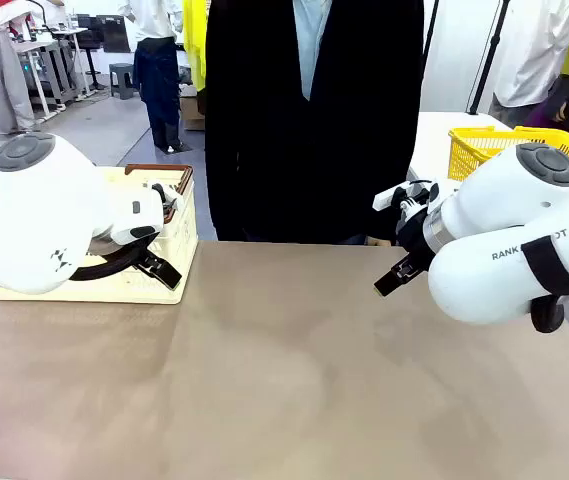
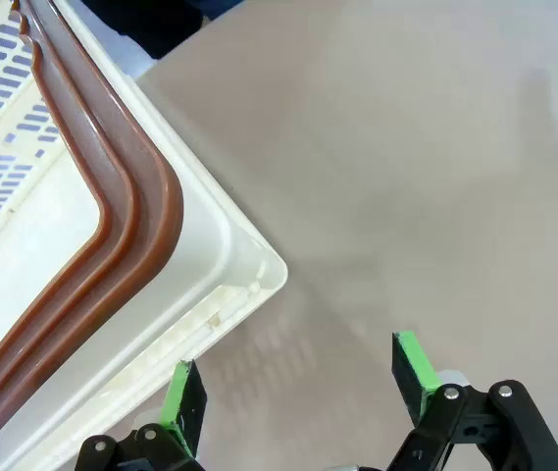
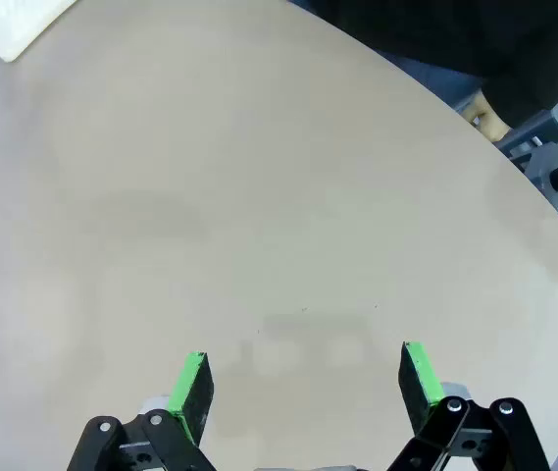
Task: Place the drinks into the Shopping basket.
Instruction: Pick up one drink and place it into the Shopping basket.
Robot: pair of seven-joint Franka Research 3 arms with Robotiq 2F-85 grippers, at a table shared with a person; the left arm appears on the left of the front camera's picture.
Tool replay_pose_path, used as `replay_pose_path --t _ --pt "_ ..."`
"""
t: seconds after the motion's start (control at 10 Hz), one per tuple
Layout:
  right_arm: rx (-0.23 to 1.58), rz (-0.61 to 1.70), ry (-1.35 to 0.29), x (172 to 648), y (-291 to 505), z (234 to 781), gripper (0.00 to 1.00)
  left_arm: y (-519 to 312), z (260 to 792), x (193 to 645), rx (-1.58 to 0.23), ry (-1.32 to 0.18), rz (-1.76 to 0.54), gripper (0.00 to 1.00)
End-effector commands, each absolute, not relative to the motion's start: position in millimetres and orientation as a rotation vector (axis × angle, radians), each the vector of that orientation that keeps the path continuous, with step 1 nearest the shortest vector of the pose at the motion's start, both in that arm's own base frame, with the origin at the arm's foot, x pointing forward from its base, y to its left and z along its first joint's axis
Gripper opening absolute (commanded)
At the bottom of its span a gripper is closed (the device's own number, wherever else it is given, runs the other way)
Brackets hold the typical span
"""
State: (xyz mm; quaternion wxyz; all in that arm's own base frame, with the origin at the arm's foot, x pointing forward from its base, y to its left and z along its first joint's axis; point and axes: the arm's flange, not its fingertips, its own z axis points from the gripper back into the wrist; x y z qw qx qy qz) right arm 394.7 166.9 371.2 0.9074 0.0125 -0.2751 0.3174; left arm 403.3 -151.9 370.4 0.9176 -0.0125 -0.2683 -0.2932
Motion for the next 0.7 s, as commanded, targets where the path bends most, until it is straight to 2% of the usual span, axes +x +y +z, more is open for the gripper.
replay_pose_path --t 0.0,0.6 --pt "0.026 0.655 -0.568 394.7 166.9 371.2 1.00 -151.9 370.4 403.3 -0.026 -0.552 -0.603 1.00" --pt "0.026 0.655 -0.568 394.7 166.9 371.2 1.00 -151.9 370.4 403.3 -0.026 -0.552 -0.603 1.00"
